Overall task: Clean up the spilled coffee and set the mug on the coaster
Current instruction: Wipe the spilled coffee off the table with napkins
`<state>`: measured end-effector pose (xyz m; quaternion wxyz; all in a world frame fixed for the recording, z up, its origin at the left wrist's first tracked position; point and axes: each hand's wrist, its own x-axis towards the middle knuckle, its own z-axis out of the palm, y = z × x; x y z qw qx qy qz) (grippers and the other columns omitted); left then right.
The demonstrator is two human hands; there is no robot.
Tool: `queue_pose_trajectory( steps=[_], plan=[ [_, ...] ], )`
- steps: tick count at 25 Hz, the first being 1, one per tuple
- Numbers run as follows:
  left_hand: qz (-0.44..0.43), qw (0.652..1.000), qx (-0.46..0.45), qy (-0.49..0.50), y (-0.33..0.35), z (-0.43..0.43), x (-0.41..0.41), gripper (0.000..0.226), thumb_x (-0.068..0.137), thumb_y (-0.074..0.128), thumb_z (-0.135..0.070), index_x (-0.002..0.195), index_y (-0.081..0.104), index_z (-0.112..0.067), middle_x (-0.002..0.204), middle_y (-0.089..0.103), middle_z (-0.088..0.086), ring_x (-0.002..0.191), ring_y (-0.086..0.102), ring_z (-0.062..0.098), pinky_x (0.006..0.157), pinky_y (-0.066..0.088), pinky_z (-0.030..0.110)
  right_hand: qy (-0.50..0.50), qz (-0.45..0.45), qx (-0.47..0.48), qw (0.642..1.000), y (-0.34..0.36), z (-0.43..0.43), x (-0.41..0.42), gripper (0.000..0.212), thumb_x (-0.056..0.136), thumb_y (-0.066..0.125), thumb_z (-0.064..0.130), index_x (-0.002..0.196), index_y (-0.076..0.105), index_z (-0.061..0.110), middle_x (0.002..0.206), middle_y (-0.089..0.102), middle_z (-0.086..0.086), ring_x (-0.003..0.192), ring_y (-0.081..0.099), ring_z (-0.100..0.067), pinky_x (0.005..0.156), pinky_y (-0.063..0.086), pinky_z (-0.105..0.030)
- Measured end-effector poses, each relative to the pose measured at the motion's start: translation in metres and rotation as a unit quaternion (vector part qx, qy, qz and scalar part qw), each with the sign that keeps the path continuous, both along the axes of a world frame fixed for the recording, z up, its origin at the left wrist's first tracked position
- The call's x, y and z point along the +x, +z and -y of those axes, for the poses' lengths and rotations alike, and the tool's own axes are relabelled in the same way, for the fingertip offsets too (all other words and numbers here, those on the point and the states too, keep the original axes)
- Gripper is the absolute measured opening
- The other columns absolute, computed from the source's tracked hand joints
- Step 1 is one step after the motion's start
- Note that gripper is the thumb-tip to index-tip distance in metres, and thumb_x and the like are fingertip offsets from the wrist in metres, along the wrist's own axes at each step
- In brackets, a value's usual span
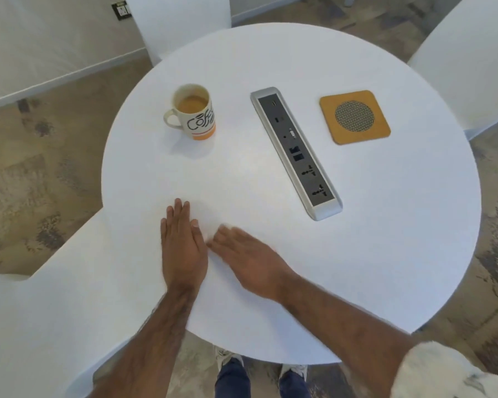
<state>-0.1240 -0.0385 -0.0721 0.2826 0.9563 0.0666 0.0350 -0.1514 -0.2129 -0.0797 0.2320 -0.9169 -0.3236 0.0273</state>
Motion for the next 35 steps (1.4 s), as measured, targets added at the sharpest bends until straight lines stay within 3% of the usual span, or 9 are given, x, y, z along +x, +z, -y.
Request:
queue_pose_trajectory(
  steps=[3, 10, 12, 15, 17, 22, 25, 30, 35],
  plan=[
    [0.018, 0.999, 0.02, -0.017, -0.001, 0.002, -0.002, 0.048, 0.108, 0.028, -0.023, 0.15, 0.044, -0.005, 0.164, 0.034, 0.011, 0.156, 0.022, 0.026, 0.127, 0.015, 0.043, 0.077, 0.04, -0.026, 0.996, -0.002, 0.042, -0.006, 0.048, 0.097, 0.046, -0.001, 0.144, 0.054, 0.005, 0.15, 0.054, -0.018, 0.146, 0.041, -0.032, 0.125, 0.024, -0.042],
    [0.022, 0.998, 0.051, -0.017, -0.008, 0.0, -0.001, 0.051, 0.101, 0.034, -0.006, 0.151, 0.041, -0.006, 0.164, 0.033, 0.012, 0.155, 0.024, 0.03, 0.127, 0.016, 0.043, -0.235, -0.041, 0.002, 0.971, 0.017, 0.031, 0.126, 0.051, 0.099, 0.045, 0.0, 0.15, 0.043, 0.0, 0.156, 0.043, -0.022, 0.145, 0.038, -0.039, 0.125, 0.022, -0.041],
    [0.037, 0.999, 0.02, -0.017, -0.009, -0.001, -0.002, 0.057, 0.096, 0.036, 0.003, 0.152, 0.04, -0.008, 0.163, 0.035, 0.01, 0.154, 0.026, 0.029, 0.127, 0.015, 0.039, -0.199, -0.053, 0.002, 0.979, 0.019, -0.01, 0.132, 0.052, 0.099, 0.045, 0.004, 0.151, 0.043, 0.002, 0.156, 0.044, -0.022, 0.143, 0.041, -0.038, 0.123, 0.022, -0.038],
    [0.016, 0.99, -0.135, 0.045, -0.002, -0.004, -0.001, 0.052, 0.107, 0.033, -0.005, 0.154, 0.037, -0.026, 0.16, 0.038, -0.006, 0.151, 0.032, 0.016, 0.124, 0.015, 0.02, -0.073, -0.05, 0.005, 0.996, 0.021, -0.057, 0.092, 0.039, 0.099, 0.044, 0.01, 0.135, 0.059, 0.001, 0.129, 0.061, -0.019, 0.12, 0.055, -0.037, 0.109, 0.041, -0.047],
    [0.013, 0.981, -0.186, 0.06, 0.004, -0.006, -0.002, 0.045, 0.109, 0.033, -0.017, 0.153, 0.04, -0.025, 0.159, 0.041, -0.004, 0.149, 0.034, 0.015, 0.124, 0.023, 0.027, -0.05, -0.039, 0.03, 0.998, 0.016, -0.051, 0.048, 0.038, 0.099, 0.049, 0.004, 0.135, 0.058, 0.0, 0.13, 0.062, -0.019, 0.126, 0.052, -0.036, 0.112, 0.039, -0.048],
    [0.021, 0.989, -0.145, -0.002, 0.002, -0.005, -0.001, 0.05, 0.108, 0.029, -0.033, 0.146, 0.052, -0.01, 0.157, 0.046, 0.004, 0.153, 0.028, 0.014, 0.126, 0.015, 0.031, -0.035, 0.011, -0.05, 0.998, 0.015, 0.02, -0.097, 0.062, 0.093, 0.048, 0.004, 0.154, 0.04, 0.01, 0.156, 0.047, -0.009, 0.151, 0.034, -0.027, 0.127, 0.02, -0.041],
    [-0.002, 0.999, -0.007, -0.048, 0.002, -0.005, -0.002, 0.052, 0.107, 0.028, -0.033, 0.15, 0.046, -0.01, 0.163, 0.036, 0.008, 0.155, 0.022, 0.025, 0.128, 0.011, 0.038, -0.028, 0.026, -0.1, 0.994, 0.01, 0.038, -0.146, 0.071, 0.088, 0.049, 0.002, 0.157, 0.035, 0.014, 0.159, 0.042, -0.003, 0.152, 0.032, -0.023, 0.128, 0.017, -0.038],
    [-0.04, 0.98, 0.172, -0.095, -0.005, 0.002, -0.002, 0.064, 0.105, 0.021, -0.043, 0.161, 0.018, -0.012, 0.17, 0.011, 0.012, 0.157, 0.01, 0.035, 0.127, 0.008, 0.051, -0.345, -0.039, -0.059, 0.936, 0.012, 0.062, -0.125, 0.068, 0.092, 0.051, -0.001, 0.155, 0.033, 0.015, 0.16, 0.034, -0.005, 0.151, 0.03, -0.026, 0.127, -0.002, -0.027],
    [-0.031, 0.979, 0.177, -0.098, -0.009, 0.002, -0.002, 0.064, 0.105, 0.018, -0.042, 0.161, 0.018, -0.012, 0.17, 0.01, 0.011, 0.157, 0.011, 0.033, 0.126, 0.011, 0.053, -0.089, 0.015, -0.067, 0.994, 0.007, 0.006, -0.023, 0.065, 0.092, 0.035, 0.004, 0.156, 0.036, 0.013, 0.157, 0.044, -0.015, 0.151, 0.032, -0.033, 0.126, 0.021, -0.043]
  ],
)
